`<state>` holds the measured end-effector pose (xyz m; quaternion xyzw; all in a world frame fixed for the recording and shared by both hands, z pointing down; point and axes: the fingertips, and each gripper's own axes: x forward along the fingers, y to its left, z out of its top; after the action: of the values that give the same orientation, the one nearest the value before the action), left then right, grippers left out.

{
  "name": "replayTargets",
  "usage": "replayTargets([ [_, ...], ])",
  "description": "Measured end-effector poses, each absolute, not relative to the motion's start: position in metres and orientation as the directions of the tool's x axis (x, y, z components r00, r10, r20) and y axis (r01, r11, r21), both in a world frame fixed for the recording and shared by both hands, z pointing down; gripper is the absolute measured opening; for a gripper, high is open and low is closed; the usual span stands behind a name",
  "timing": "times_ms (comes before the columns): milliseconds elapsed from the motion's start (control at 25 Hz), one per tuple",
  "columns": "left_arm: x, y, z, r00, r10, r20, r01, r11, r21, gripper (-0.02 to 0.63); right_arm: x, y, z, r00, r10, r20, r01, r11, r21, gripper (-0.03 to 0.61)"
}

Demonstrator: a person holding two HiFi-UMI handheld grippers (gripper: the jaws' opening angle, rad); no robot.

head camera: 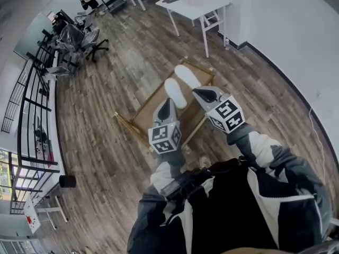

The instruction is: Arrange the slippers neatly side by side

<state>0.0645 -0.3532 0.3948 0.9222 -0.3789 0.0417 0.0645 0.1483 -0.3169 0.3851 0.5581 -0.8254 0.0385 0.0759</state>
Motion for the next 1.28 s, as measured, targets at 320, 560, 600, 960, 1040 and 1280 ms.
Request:
replayTargets([
  [320, 0.052, -0.427, 0.403, 0.682, -0.719, 0.136, -0.731, -0.675, 0.098, 0.011, 0.143, -0.388, 0.395, -0.368, -0.912, 0.182, -0.927, 0.375, 0.003, 0.005],
  [560, 0.046, -0.471, 0.422, 0.633, -0.756, 0.169, -0.774, -0.617, 0.139, 0.011, 0.152, -0.444, 0.414, -0.407, -0.887, 0.217, -0.911, 0.412, -0.024, 0.005],
  [600, 0.045, -0.477, 0.425, 0.619, -0.766, 0.174, -0.786, -0.603, 0.137, 0.011, 0.153, -0.454, 0.418, -0.422, -0.879, 0.222, -0.904, 0.425, -0.033, 0.005],
  [960, 0.031, -0.543, 0.423, 0.348, -0.921, 0.178, -0.938, -0.339, 0.078, 0.011, 0.146, -0.562, 0.428, -0.647, -0.731, 0.216, -0.756, 0.653, -0.052, 0.005],
  [1040, 0.034, -0.552, 0.422, 0.283, -0.942, 0.182, -0.959, -0.276, 0.067, 0.009, 0.149, -0.583, 0.425, -0.691, -0.694, 0.205, -0.714, 0.699, -0.043, 0.005],
  [1280, 0.04, -0.555, 0.425, 0.143, -0.965, 0.22, -0.99, -0.144, 0.01, 0.009, 0.155, -0.614, 0.428, -0.781, -0.595, 0.187, -0.615, 0.786, -0.068, 0.005],
])
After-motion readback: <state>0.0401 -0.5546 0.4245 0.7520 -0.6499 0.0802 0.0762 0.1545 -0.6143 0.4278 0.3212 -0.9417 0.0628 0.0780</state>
